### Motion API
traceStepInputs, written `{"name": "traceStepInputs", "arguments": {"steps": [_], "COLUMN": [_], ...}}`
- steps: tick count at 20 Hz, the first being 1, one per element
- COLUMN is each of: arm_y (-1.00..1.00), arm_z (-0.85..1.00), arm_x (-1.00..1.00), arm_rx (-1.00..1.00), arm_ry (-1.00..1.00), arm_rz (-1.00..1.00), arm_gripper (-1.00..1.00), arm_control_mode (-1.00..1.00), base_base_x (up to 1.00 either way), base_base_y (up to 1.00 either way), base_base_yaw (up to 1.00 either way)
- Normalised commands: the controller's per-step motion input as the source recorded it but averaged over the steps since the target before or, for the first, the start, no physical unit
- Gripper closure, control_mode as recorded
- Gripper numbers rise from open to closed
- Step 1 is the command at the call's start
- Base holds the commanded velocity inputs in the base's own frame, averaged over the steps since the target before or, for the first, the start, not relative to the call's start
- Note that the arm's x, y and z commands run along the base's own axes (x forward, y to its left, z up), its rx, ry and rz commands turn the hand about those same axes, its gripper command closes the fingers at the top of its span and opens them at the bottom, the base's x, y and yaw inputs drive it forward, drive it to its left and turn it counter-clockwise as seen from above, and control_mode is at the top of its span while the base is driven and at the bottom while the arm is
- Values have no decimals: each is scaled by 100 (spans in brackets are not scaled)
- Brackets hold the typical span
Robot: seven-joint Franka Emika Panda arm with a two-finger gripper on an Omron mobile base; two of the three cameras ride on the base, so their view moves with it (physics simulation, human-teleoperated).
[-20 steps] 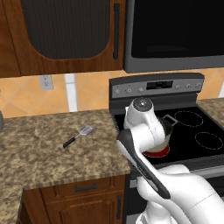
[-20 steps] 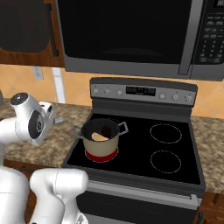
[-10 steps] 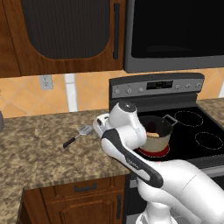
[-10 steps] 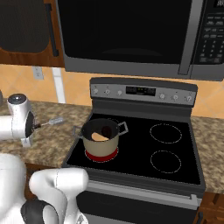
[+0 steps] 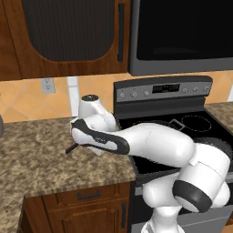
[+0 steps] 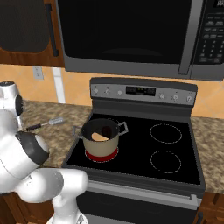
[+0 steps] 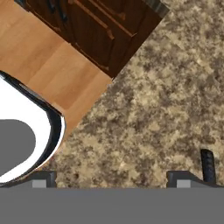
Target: Put the squash and avocado in the pot. Retrieve the spatula and lightly stir the vegetables in the pot.
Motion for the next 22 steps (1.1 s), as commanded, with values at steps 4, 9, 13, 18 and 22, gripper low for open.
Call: {"name": "traceStepInputs", "arguments": {"steps": [4, 9, 13, 18, 22], "arm_y": [28, 26, 28, 15, 11], "arm_z": [-18, -63, -58, -33, -52], "arm_x": [59, 49, 40, 43, 44], "arm_rx": [-4, -10, -10, -2, 0], "arm_ry": [20, 12, 0, 0, 0], "arm_rz": [3, 5, 4, 4, 5], "arm_gripper": [-100, -100, -100, -100, -100], "arm_control_mode": [-100, -100, -100, -100, -100], "base_base_x": [0, 0, 0, 0, 0], "base_base_y": [0, 0, 0, 0, 0], "base_base_yaw": [0, 0, 0, 0, 0]}}
